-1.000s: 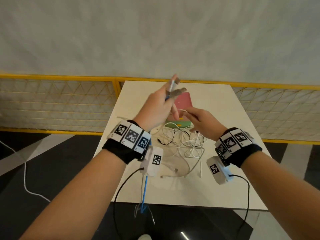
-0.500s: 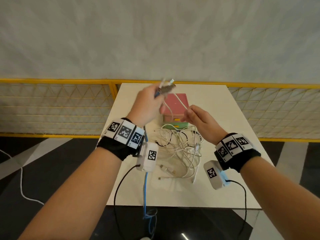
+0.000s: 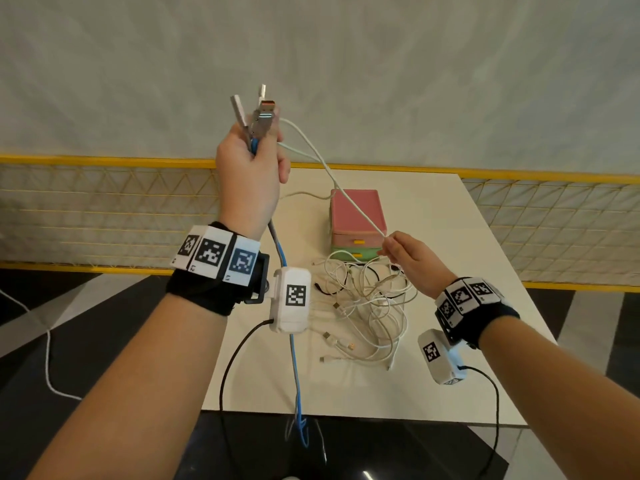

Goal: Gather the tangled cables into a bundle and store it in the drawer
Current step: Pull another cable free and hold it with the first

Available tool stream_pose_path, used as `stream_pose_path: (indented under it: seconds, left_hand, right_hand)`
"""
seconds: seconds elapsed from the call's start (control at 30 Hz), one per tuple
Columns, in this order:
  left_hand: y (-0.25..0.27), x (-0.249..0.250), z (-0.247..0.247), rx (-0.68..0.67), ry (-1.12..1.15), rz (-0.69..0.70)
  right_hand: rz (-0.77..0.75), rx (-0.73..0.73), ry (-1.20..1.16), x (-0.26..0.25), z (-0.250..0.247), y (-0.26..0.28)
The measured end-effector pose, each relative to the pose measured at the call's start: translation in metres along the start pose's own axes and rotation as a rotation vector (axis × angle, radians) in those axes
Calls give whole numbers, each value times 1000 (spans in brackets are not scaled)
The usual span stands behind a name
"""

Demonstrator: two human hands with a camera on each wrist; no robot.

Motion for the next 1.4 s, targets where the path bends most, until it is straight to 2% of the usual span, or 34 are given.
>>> stream_pose_path:
  seconds: [0.13, 0.27, 0.33, 0.47, 0.53, 0.6, 0.7, 0.77, 0.9, 1.03, 1.1, 1.17, 1.23, 1.3, 1.33, 1.4]
  left_hand:
    - [-6, 1, -18, 82, 12, -7]
    - [-5, -4, -16, 56, -176, -60]
    - [4, -7, 5, -71, -231, -69]
    - [46, -41, 66, -531, -441, -270]
    - [64, -55, 80, -682, -460, -338]
    - [64, -61, 79, -681, -421, -346]
    - [43, -53, 58, -481, -326, -263]
    - [36, -42, 51, -425, -274, -232]
    - [44, -36, 62, -593, -318, -254]
    - [60, -30, 72, -693, -296, -273]
    - [59, -21, 68, -631, -223, -251]
    - [52, -18, 55, -526, -166, -254]
    - [49, -19, 45, -475, -177, -277]
    - [52, -19, 44, -486, -141, -320]
    - [55, -18, 46, -495, -106, -347]
    - [63, -17, 51, -527, -31, -406]
  right_hand:
    - [2, -24, 112, 9, -6, -2]
    - [-29, 51, 166, -8, -31, -8]
    - [-100, 78, 194, -35, -42, -11]
    - [-250, 180, 266, -98, -61, -13]
    - [-285, 265, 241, -119, -76, -10]
    - [-320, 309, 244, -130, -90, -7]
    - [-290, 293, 316, -121, -99, -7]
    - [-222, 218, 330, -106, -100, -7]
    - [-180, -20, 258, -112, -82, 9]
    - [-190, -75, 153, -138, -77, 22]
    - [-208, -94, 199, -149, -76, 30]
    - [-239, -189, 283, -157, -68, 41]
    - [-266, -394, 304, -167, -49, 60]
    - [-298, -609, 231, -182, -31, 84]
    - [-304, -664, 184, -188, -27, 92]
    - [-280, -617, 161, -194, -33, 93]
Point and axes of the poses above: each hand's wrist, its own y-axis away from the middle knuckle, its own z-axis out of the palm, x = y × z, the point moved 10 cm from there along -y, towards the middle knuckle, and after that the axes turned 13 degrees about y, right-handed, at the moved point
